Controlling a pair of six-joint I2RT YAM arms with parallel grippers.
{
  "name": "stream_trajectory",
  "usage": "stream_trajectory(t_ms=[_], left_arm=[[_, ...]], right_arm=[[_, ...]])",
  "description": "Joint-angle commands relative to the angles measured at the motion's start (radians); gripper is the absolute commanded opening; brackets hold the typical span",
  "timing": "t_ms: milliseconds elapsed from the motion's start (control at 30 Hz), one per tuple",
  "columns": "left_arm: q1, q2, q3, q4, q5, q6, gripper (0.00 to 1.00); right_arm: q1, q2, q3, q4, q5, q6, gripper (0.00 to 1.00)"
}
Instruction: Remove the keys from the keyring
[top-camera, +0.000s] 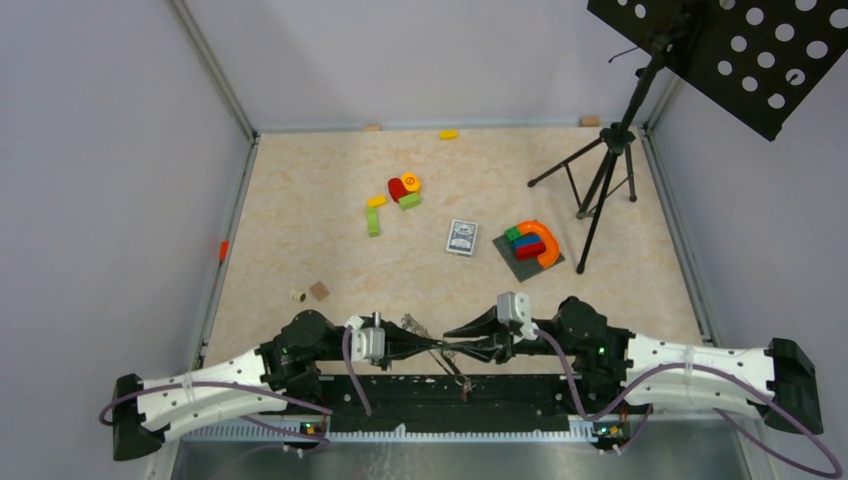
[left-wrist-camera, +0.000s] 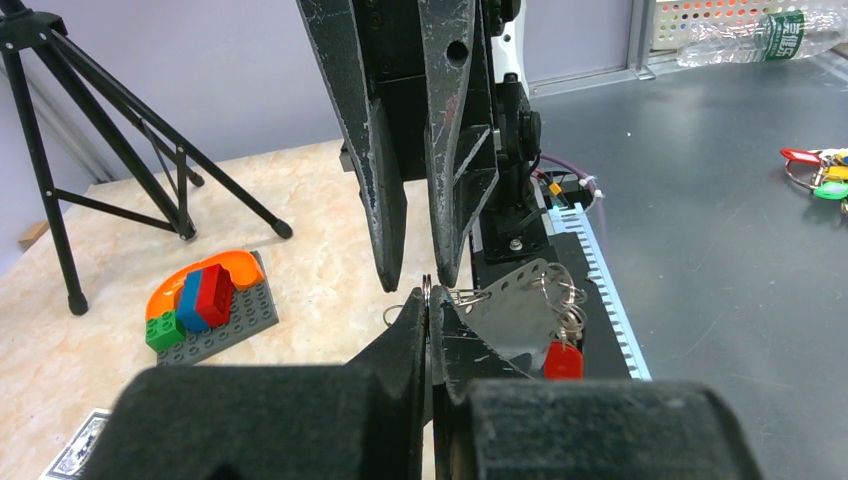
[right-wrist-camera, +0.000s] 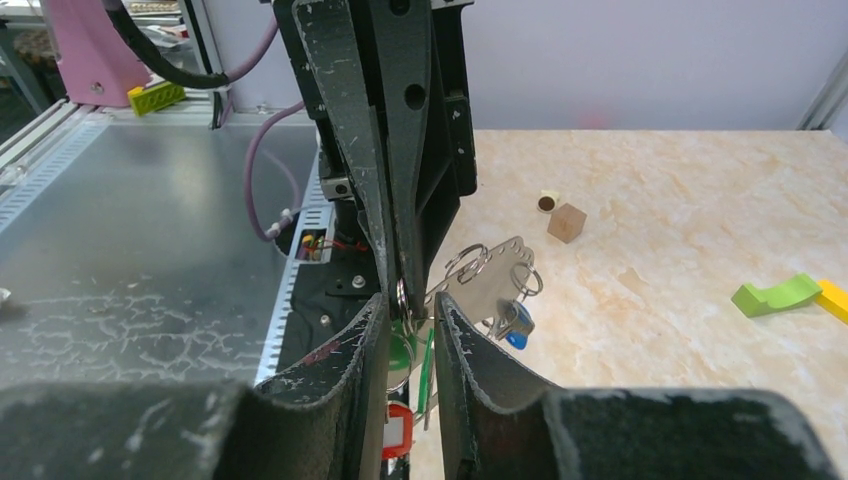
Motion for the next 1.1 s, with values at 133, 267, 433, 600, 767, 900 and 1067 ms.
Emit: stream_trajectory(t_ms=[133, 267, 433, 600, 767, 900, 1067], left_arm=[[-0.001, -0.011, 0.016, 0.086, 0.001, 0.010, 0.00], [-0.001, -0.009, 0.017, 0.085, 0.002, 0.010, 0.00], [-0.001, -0.010, 0.017, 0.084, 0.002, 0.009, 0.00], [-0.001, -0.009, 0.019, 0.083, -0.001, 0.014, 0.00], [-0.001, -0.004, 0.021, 0.079, -0.022, 0.010, 0.00], [-0.001, -0.002, 0.027, 0.053, -0.062, 0.006, 0.00], [-0.001, -0.004, 0.038, 0.025, -0.075, -0.002, 0.08]], right_arm=[[0.009, 0.007, -0.021, 0.039, -0.015, 0.000, 0.22], [0.010, 0.007, -0.023, 0.038, -0.015, 0.000, 0.22], [0.009, 0.007, -0.023, 0.043, -0.014, 0.000, 0.15], [0.010, 0.007, -0.021, 0.042, -0.016, 0.000, 0.02], [0.010, -0.001, -0.013, 0.030, -0.017, -0.002, 0.00], [0.010, -0.010, 0.020, -0.032, -0.017, 0.000, 0.00], [0.010, -0.015, 0.074, -0.131, -0.020, -0.014, 0.00]])
